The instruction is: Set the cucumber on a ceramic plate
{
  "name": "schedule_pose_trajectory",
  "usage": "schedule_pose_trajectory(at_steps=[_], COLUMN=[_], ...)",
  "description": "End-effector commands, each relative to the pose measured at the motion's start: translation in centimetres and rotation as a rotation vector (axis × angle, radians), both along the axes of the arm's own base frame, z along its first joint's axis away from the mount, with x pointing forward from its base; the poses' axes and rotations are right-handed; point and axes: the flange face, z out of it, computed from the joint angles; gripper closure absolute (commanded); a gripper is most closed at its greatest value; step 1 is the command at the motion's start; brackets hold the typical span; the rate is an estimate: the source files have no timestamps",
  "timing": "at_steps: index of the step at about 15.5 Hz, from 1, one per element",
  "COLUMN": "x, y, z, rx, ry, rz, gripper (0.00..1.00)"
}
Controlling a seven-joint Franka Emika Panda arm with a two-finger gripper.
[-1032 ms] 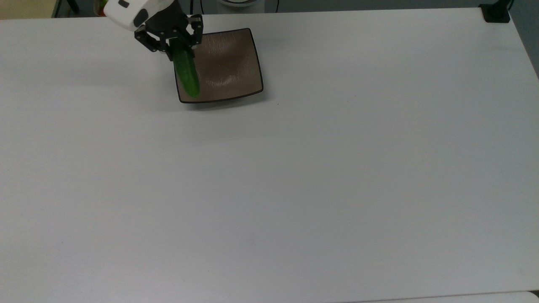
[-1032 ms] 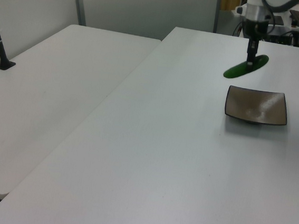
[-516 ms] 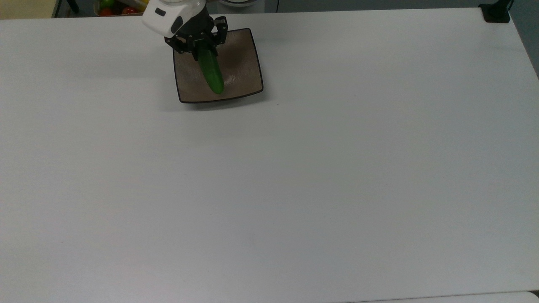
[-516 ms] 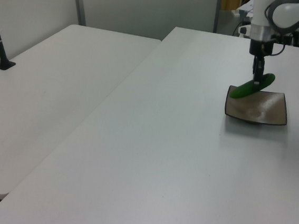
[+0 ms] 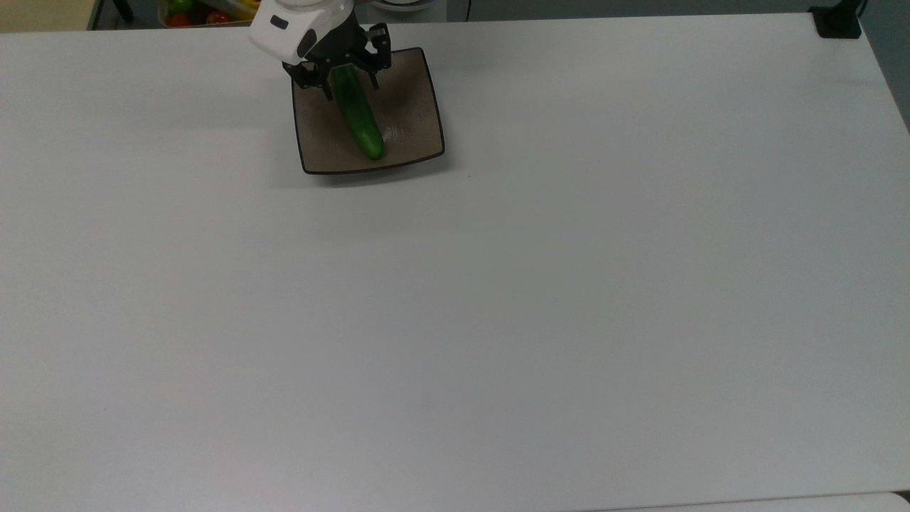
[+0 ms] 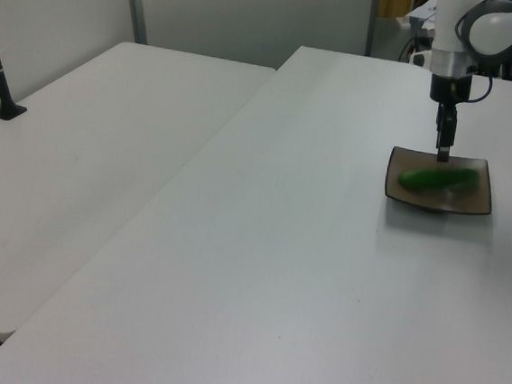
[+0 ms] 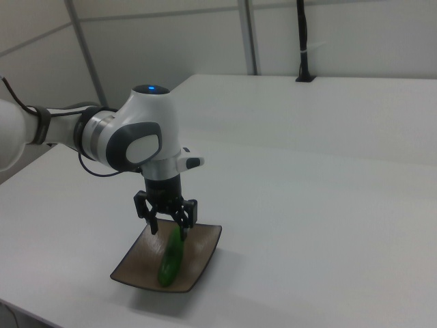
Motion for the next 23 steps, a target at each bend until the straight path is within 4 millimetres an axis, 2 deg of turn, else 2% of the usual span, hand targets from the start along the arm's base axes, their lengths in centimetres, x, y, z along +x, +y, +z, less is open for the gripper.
schedule_pose_trajectory(at_steps=[1,4,5,6,12,16,19,23], x=[-1.0,-0.7,-0.6,-0.3,1.8,2.1,2.1,2.8], y=[0.3,0.4,0.8,1.1,1.9,2.3,2.4,3.6], z=[0.5,1.5,2.5,3.9,14.6,20.8,23.7,24.3], rx=[0.009,0.010,0.010,0.009,0.002,0.003,0.002,-0.014], ry=[-0.017,-0.014,-0.020,-0.030,-0.100,-0.146,-0.155,-0.153], rz=[0.007,0.009,0.015,0.015,-0.122,-0.168,-0.236,-0.363], gripper=[0.19,0.07,0.00,0.00,0.00,0.00,0.00,0.00])
